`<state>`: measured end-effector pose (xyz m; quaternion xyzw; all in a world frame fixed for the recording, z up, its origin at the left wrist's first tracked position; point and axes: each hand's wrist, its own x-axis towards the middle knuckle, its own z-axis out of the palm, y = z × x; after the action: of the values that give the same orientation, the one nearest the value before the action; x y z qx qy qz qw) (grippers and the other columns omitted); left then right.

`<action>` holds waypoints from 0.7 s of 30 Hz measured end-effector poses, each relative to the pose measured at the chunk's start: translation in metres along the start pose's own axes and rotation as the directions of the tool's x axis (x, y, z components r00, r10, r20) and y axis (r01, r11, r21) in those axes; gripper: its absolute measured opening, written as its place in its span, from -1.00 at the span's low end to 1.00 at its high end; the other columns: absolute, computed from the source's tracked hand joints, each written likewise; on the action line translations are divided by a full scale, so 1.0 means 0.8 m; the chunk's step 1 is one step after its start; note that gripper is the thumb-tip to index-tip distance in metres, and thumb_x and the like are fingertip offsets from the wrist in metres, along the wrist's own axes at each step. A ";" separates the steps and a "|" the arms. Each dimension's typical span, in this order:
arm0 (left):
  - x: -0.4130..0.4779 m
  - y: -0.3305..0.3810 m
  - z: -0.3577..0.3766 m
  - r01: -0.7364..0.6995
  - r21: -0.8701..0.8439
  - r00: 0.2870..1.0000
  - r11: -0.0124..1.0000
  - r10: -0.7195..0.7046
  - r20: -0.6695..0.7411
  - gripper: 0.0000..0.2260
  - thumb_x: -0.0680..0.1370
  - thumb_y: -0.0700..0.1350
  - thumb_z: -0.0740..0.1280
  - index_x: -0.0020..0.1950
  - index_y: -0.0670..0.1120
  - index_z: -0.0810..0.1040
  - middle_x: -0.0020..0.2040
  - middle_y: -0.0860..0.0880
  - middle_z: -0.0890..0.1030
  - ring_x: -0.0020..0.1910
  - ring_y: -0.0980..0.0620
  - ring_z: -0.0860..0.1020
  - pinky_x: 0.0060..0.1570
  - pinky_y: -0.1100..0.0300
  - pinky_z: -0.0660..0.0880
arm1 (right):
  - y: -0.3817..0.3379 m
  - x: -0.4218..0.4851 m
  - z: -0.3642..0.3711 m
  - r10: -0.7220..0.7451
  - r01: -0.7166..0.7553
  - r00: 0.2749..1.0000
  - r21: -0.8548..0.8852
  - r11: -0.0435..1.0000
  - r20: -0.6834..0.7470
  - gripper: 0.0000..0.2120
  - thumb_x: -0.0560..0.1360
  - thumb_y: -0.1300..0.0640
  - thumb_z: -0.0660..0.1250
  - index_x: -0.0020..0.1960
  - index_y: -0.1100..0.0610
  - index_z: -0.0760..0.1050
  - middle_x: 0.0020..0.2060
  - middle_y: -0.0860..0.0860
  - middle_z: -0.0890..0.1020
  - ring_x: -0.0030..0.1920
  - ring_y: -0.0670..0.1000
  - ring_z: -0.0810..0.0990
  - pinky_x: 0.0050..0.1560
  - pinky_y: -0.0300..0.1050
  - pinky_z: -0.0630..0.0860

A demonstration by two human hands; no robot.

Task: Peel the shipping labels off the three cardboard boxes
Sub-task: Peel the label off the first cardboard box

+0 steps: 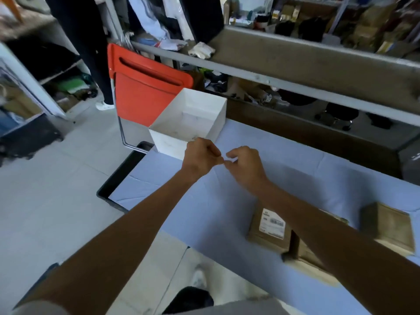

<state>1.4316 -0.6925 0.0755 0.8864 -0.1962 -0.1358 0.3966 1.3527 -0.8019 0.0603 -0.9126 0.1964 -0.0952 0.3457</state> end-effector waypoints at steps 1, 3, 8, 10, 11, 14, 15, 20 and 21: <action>0.008 -0.005 -0.011 -0.003 0.050 1.000 0.999 0.003 -0.008 -0.90 0.32 -0.16 0.52 -0.25 -0.11 0.63 -0.20 -0.07 0.68 -0.22 0.01 0.62 -0.16 0.23 0.52 | -0.006 0.006 0.005 0.018 -0.016 1.000 -0.043 0.999 0.024 -0.67 0.51 0.16 0.37 0.24 0.24 0.54 0.17 0.13 0.61 0.17 0.09 0.58 0.22 -0.09 0.47; 0.029 -0.009 -0.031 0.003 0.117 0.999 0.993 0.001 -0.034 -0.89 0.30 -0.18 0.51 -0.30 -0.07 0.59 -0.21 -0.05 0.66 -0.20 0.00 0.61 -0.17 0.23 0.50 | -0.011 0.019 0.009 0.041 -0.036 0.998 -0.090 0.995 0.054 -0.68 0.52 0.14 0.35 0.25 0.21 0.52 0.20 0.11 0.59 0.20 0.07 0.54 0.21 -0.13 0.44; 0.094 -0.011 -0.067 0.008 0.163 0.999 0.987 -0.003 -0.032 -0.92 0.31 -0.27 0.51 -0.23 -0.15 0.67 -0.19 -0.07 0.67 -0.23 0.01 0.60 -0.28 0.26 0.46 | -0.017 0.045 0.008 0.093 -0.085 0.993 -0.093 0.992 0.077 -0.76 0.52 0.18 0.32 0.19 0.16 0.53 0.21 0.07 0.55 0.19 0.04 0.52 0.22 -0.15 0.41; 0.119 -0.011 -0.073 -0.002 0.189 0.999 0.982 0.011 -0.049 -0.89 0.34 -0.31 0.47 -0.17 -0.17 0.70 -0.13 -0.10 0.69 -0.22 0.01 0.59 -0.22 0.27 0.46 | -0.021 0.054 0.009 0.097 -0.089 0.993 -0.101 0.991 0.072 -0.75 0.52 0.18 0.32 0.19 0.16 0.53 0.21 0.06 0.55 0.19 0.03 0.52 0.24 -0.14 0.41; 0.132 -0.012 -0.074 -0.005 0.199 0.998 0.980 0.017 -0.056 -0.87 0.36 -0.31 0.46 -0.13 -0.18 0.70 -0.09 -0.12 0.69 -0.14 -0.02 0.62 -0.15 0.25 0.48 | -0.023 0.058 0.010 0.098 -0.091 0.993 -0.102 0.991 0.063 -0.75 0.52 0.18 0.32 0.20 0.16 0.53 0.21 0.06 0.55 0.19 0.03 0.52 0.25 -0.14 0.40; 0.164 -0.022 -0.073 0.024 0.198 0.999 0.980 -0.020 -0.025 -0.83 0.40 -0.25 0.48 -0.03 -0.19 0.68 0.02 -0.15 0.67 0.03 -0.10 0.62 0.09 0.17 0.53 | -0.024 0.071 0.012 0.116 -0.109 0.992 -0.111 0.988 0.058 -0.73 0.52 0.18 0.31 0.21 0.14 0.52 0.21 0.04 0.55 0.21 0.01 0.51 0.27 -0.16 0.38; 0.172 -0.027 -0.071 0.032 0.212 0.999 0.977 -0.033 0.002 -0.82 0.40 -0.23 0.48 -0.01 -0.20 0.68 0.04 -0.16 0.67 0.05 -0.11 0.61 0.14 0.14 0.52 | -0.023 0.075 0.013 0.120 -0.113 0.991 -0.118 0.987 0.061 -0.73 0.52 0.18 0.31 0.21 0.13 0.51 0.21 0.04 0.55 0.21 0.01 0.51 0.26 -0.17 0.37; 0.185 -0.049 -0.065 0.012 0.254 0.999 0.967 -0.023 0.038 -0.79 0.45 -0.29 0.38 0.07 -0.16 0.65 0.15 -0.14 0.62 0.14 -0.12 0.57 0.26 0.11 0.47 | -0.017 0.091 0.010 0.146 -0.139 0.987 -0.115 0.984 0.060 -0.74 0.52 0.18 0.31 0.20 0.13 0.52 0.21 0.04 0.55 0.21 0.01 0.50 0.27 -0.13 0.39; 0.186 -0.051 -0.065 0.008 0.257 0.999 0.966 -0.018 0.038 -0.79 0.45 -0.28 0.38 0.08 -0.16 0.65 0.15 -0.13 0.62 0.14 -0.13 0.56 0.25 0.10 0.47 | -0.016 0.093 0.010 0.150 -0.142 0.987 -0.118 0.983 0.058 -0.75 0.52 0.18 0.31 0.20 0.13 0.52 0.21 0.04 0.55 0.21 0.01 0.50 0.27 -0.13 0.39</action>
<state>1.5941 -0.7011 0.0657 0.9287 -0.2141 -0.1296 0.2734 1.4261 -0.8202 0.0657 -0.9165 0.2564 -0.0279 0.3057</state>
